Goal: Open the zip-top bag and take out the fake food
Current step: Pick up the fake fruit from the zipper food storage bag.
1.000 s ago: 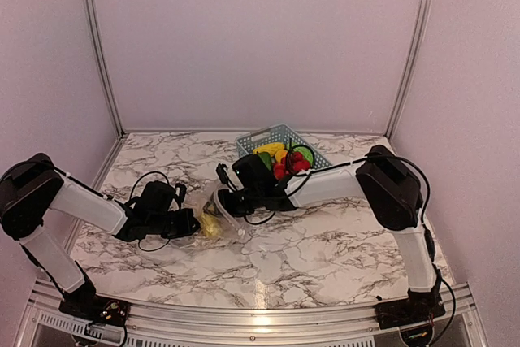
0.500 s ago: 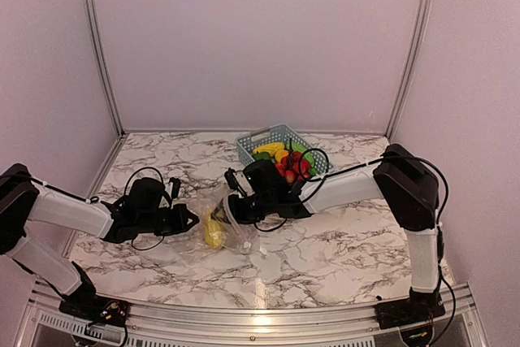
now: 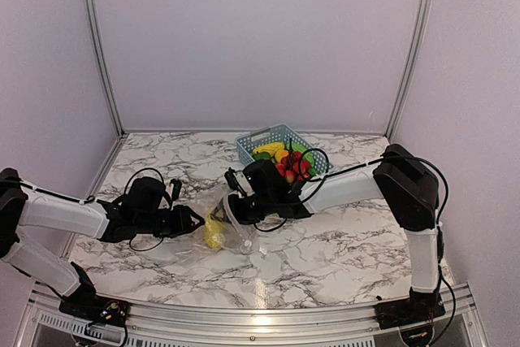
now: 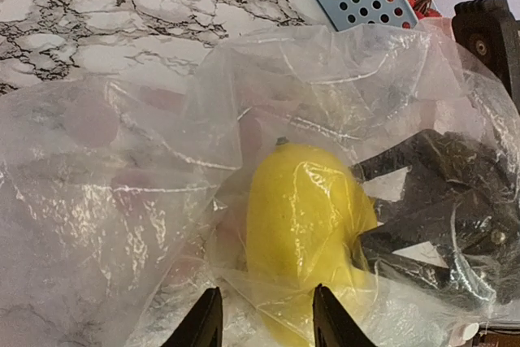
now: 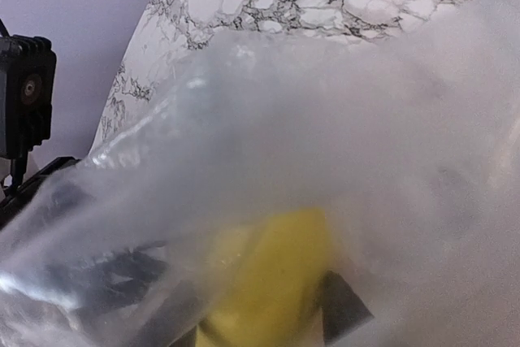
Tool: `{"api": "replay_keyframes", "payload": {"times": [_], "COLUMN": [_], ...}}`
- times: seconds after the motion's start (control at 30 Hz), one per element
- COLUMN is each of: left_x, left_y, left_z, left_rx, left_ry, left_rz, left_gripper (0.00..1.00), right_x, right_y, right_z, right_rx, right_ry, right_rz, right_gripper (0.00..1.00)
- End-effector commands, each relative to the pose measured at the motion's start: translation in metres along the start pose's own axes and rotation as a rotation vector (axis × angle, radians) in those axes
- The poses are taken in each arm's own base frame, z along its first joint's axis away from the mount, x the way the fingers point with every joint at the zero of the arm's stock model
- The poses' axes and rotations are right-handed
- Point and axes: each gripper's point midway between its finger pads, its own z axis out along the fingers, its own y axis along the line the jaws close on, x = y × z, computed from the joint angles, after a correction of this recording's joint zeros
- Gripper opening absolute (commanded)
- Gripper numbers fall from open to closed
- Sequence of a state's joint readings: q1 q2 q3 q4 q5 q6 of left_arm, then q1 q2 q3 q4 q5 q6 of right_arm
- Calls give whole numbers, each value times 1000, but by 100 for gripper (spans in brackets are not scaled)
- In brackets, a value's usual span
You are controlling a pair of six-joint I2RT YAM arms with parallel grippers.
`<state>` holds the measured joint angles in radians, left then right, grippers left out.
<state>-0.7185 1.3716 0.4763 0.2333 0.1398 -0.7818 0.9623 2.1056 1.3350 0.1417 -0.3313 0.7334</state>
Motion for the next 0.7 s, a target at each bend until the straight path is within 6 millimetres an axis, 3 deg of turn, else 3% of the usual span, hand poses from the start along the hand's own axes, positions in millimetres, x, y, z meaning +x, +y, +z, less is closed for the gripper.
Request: {"api": "replay_keyframes", "payload": {"times": [0.0, 0.33, 0.67], "left_x": [-1, 8, 20], "left_y": [-4, 16, 32], "left_z": [9, 29, 39], "left_rx": [7, -65, -115], "left_ry": [4, 34, 73], "left_rz": [-9, -14, -3], "left_gripper": [41, 20, 11], "right_x": [-2, -1, -2], "right_y": [15, 12, 0], "right_z": [-3, 0, 13], "right_rx": [-30, -18, 40], "right_ry": [-9, 8, 28], "right_rz": [-12, -27, -50], "right_gripper": [50, 56, 58]}}
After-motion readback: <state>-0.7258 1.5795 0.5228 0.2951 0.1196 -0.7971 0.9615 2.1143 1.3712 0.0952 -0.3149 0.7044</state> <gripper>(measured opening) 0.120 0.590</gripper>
